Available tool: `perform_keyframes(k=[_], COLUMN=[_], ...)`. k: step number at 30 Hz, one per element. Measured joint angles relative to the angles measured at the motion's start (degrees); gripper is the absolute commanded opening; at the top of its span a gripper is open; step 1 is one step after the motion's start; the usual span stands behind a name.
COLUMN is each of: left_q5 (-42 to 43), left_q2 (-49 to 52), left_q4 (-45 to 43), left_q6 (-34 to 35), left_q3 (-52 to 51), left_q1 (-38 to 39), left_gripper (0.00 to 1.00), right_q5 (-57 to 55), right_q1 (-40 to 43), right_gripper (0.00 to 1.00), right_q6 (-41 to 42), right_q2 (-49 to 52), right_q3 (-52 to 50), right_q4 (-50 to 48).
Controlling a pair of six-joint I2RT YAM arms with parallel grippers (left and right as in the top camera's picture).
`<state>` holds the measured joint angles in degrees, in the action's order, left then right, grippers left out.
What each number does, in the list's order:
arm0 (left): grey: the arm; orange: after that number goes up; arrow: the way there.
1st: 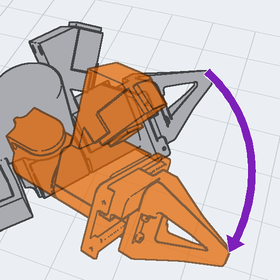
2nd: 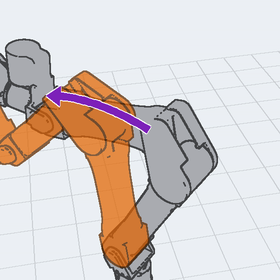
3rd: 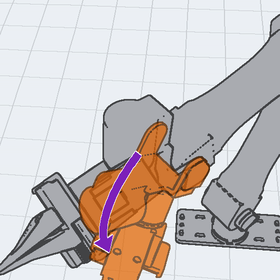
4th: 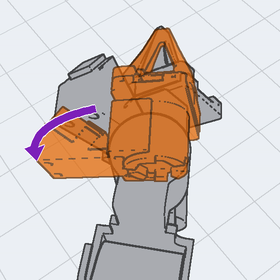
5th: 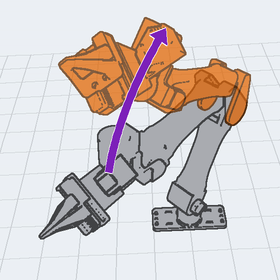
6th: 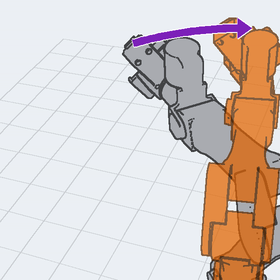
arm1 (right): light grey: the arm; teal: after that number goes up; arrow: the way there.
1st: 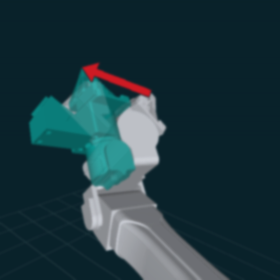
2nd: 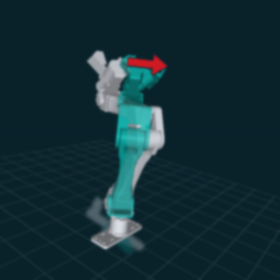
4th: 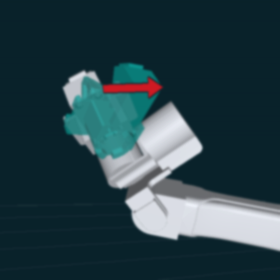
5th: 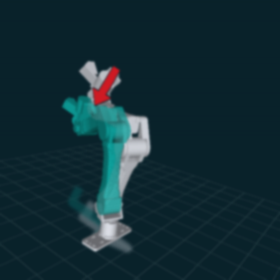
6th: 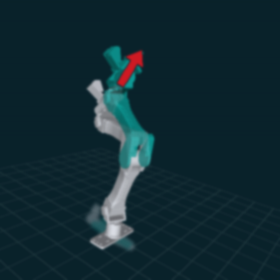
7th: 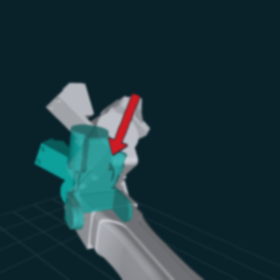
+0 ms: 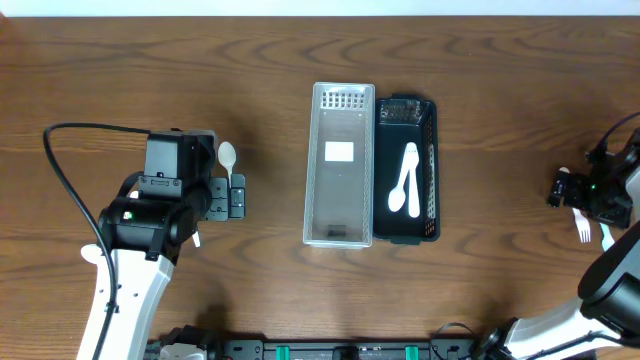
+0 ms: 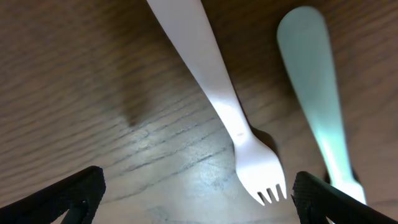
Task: Pack container
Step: 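Move right gripper back to the remaining forks on the right, then grasp a white fork with the right gripper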
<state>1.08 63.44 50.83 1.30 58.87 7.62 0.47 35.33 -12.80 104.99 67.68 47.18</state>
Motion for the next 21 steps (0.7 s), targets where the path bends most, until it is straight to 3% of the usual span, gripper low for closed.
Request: perform_keyframes(k=[21], left_q5=[0.0], left_q2=[0.0], left_q4=[0.0], left_q6=[0.0], left_q3=[0.0], left_q1=[0.0], left_gripper=[0.98], right_q5=[0.0], right_q1=[1.3], right_gripper=[0.99], right_q6=[-0.3], right_q2=[3.4], right_q3=[0.0], right_q4=[0.1])
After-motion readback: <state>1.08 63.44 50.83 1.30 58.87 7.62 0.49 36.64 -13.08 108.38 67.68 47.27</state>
